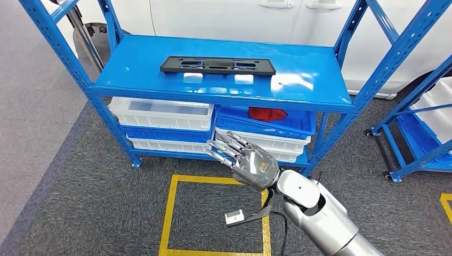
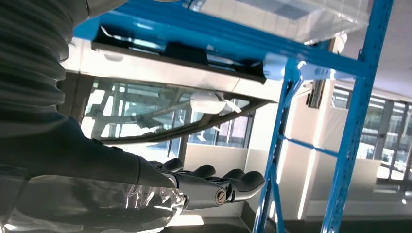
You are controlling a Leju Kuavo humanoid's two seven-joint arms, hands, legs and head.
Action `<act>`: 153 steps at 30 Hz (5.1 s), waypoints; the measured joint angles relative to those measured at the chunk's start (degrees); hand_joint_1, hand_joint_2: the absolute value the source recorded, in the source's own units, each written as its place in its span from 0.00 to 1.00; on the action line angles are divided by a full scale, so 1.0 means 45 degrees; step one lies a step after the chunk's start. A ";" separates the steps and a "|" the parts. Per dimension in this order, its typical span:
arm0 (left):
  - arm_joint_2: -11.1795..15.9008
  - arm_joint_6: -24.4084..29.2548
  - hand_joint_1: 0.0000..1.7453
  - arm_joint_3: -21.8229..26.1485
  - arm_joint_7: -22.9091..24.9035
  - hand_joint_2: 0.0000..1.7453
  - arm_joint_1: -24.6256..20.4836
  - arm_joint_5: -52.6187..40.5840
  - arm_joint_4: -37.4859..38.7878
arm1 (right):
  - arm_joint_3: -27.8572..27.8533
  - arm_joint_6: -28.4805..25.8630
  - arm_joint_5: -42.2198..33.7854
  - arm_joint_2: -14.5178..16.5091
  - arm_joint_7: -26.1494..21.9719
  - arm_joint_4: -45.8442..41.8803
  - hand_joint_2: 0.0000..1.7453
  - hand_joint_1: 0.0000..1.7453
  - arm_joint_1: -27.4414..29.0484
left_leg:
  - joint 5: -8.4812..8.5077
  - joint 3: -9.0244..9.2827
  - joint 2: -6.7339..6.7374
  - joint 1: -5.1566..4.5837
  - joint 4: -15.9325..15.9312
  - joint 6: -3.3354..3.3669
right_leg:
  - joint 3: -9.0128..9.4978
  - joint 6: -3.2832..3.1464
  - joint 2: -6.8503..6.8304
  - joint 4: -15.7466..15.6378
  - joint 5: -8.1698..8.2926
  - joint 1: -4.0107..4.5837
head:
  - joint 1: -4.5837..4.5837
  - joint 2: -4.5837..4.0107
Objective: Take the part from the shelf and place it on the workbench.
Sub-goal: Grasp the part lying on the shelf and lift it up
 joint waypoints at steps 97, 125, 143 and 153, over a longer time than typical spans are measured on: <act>0.0087 -0.0448 0.00 0.0039 -0.0420 0.00 0.0005 0.0510 0.0136 | 0.1580 0.1857 0.2154 0.0673 0.3702 0.6569 1.00 0.99 -0.3448 | 0.1043 -0.1280 0.0083 0.0155 0.0099 -0.0358 | 0.1763 -0.0135 -0.0001 -0.2048 0.0104 0.0151 | -0.0001 0.0001; 0.0099 -0.0368 0.00 0.0087 -0.0645 0.00 0.0020 0.0563 0.0134 | 0.1730 0.1226 0.1865 0.0740 0.3751 0.6268 1.00 1.00 -0.4969 | 0.1027 -0.1388 0.0109 0.0105 0.0228 -0.0204 | 0.1527 0.0137 0.0030 -0.1681 0.0093 0.0039 | -0.0001 0.0001; 0.0173 -0.0134 0.00 0.0029 -0.0826 0.00 -0.0373 0.0616 0.0135 | -0.0088 0.6557 -1.0329 -0.0339 0.0627 0.0392 1.00 1.00 -0.8552 | 0.0990 -0.1481 0.0070 0.0180 0.0300 -0.0360 | 0.1531 0.0016 0.0016 -0.1772 -0.0049 0.0105 | -0.0002 0.0000; 0.0097 -0.0028 0.00 0.0038 -0.0961 1.00 -0.0551 0.0815 0.0134 | -0.1581 1.0017 -1.8981 -0.0831 -0.0717 -0.1811 1.00 1.00 -0.4306 | 0.0916 -0.1294 0.0031 0.0252 0.0198 -0.0123 | 0.0523 0.0296 -0.0006 -0.0180 -0.0240 -0.0064 | -0.0001 0.0000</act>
